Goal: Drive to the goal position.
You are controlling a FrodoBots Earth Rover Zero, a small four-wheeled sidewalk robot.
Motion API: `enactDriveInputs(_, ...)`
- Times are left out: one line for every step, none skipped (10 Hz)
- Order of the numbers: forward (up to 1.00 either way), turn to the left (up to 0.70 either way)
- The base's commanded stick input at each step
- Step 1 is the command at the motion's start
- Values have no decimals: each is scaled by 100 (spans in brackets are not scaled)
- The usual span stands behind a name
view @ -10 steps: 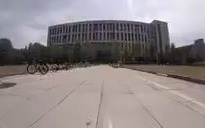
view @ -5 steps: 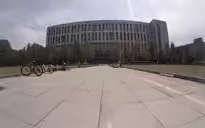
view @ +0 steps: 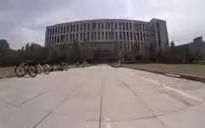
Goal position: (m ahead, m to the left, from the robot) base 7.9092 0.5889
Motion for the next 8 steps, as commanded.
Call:
enactDriveInputs(100, -12)
enactDriveInputs(100, -22)
enactDriveInputs(100, -29)
enactDriveInputs(100, -26)
enactDriveInputs(100, -5)
enactDriveInputs(100, 0)
enactDriveInputs(100, 0)
enactDriveInputs(100, 0)
